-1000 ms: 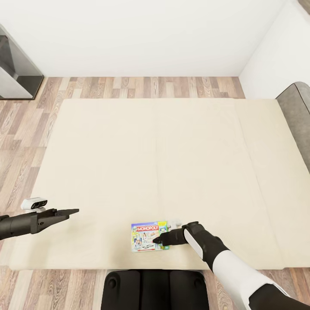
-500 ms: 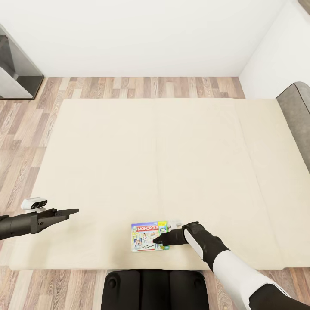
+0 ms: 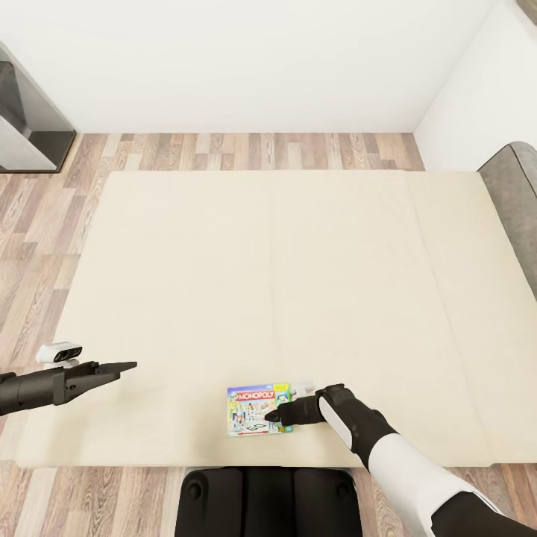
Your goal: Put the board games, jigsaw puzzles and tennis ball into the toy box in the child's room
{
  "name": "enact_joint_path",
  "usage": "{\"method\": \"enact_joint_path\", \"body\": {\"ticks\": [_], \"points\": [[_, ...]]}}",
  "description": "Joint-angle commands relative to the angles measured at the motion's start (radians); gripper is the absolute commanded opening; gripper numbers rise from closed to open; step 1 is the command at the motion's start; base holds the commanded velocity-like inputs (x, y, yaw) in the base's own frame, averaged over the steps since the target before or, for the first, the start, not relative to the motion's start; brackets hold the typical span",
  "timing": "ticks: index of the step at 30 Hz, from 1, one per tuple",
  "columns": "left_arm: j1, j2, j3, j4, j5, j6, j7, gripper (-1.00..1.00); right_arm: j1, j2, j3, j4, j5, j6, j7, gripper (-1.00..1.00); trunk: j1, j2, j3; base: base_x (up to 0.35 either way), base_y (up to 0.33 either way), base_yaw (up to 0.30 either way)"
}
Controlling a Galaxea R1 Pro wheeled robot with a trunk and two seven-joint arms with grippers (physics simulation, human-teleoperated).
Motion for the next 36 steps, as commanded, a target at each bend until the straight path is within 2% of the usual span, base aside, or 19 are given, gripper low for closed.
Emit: {"method": "enact_joint_path", "body": {"ticks": [1,25,36], "points": [[0.000,0.000,0.000,0.000,0.000,0.011,-0.003,1.00,-0.001,0.000,0.002,-0.001,0.000,0.004,0.001,1.00,0.001,-0.002,-0.001,0.000,0.000,0.000],[0.000,0.001,0.000,0.000,0.000,0.011,-0.003,1.00,-0.001,0.000,0.002,0.000,0.000,0.004,0.001,1.00,0.001,-0.002,-0.001,0.000,0.002,0.000],[0.000,0.001,0.000,0.000,0.000,0.011,-0.003,1.00,-0.001,0.001,0.003,0.000,0.000,0.004,0.001,1.00,0.001,-0.002,-0.001,0.000,0.100,0.000]]}}
